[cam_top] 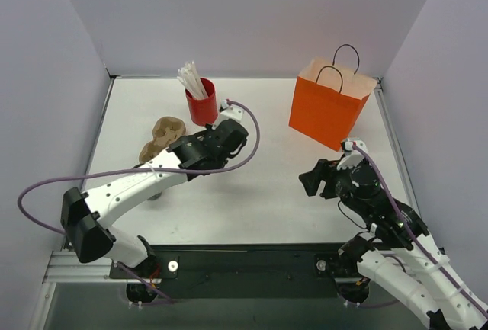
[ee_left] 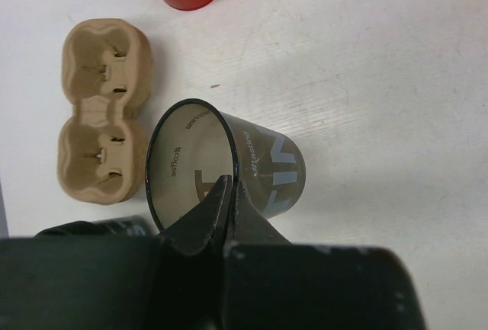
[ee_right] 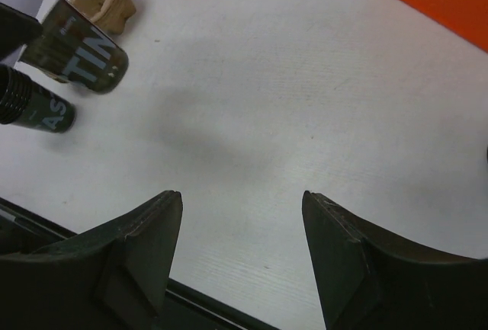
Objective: Pack the takeout coffee
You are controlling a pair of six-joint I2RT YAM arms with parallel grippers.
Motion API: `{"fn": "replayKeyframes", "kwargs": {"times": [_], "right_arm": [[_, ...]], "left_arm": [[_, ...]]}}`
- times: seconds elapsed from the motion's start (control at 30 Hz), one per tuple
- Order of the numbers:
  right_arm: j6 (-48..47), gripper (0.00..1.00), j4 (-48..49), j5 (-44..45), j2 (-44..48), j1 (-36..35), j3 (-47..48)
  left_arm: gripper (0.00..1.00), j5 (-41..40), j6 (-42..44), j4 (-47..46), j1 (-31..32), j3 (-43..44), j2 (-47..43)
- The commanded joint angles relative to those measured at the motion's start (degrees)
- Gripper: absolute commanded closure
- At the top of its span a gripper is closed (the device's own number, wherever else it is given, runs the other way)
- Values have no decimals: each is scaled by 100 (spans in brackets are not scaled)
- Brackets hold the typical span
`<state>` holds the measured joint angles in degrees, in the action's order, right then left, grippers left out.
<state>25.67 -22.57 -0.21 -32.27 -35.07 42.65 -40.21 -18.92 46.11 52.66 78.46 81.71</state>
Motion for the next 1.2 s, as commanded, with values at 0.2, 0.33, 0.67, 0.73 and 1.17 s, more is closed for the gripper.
{"fn": "replayKeyframes", "kwargs": {"times": [0.2, 0.33, 0.67, 0.73, 1.17], "right_arm": [[149, 35, -195, 1058, 898, -9, -38], [105, 34, -230, 1163, 1056, 0, -38], [157, 34, -257, 1242, 1065, 0, -126], [175, 34, -257, 1260, 1065, 0, -135], [-95, 34, -414, 1496, 539, 0, 49]], "left_arm": [[100, -242, -288, -1042, 621, 99, 1303], [100, -409, -367, -1077, 806, 170, 1733], [98, 65, -578, -1095, 1105, 188, 1972], [89, 267, -622, -1051, 1097, 240, 1910], [32, 1136, -490, -788, 799, 364, 610]]}}
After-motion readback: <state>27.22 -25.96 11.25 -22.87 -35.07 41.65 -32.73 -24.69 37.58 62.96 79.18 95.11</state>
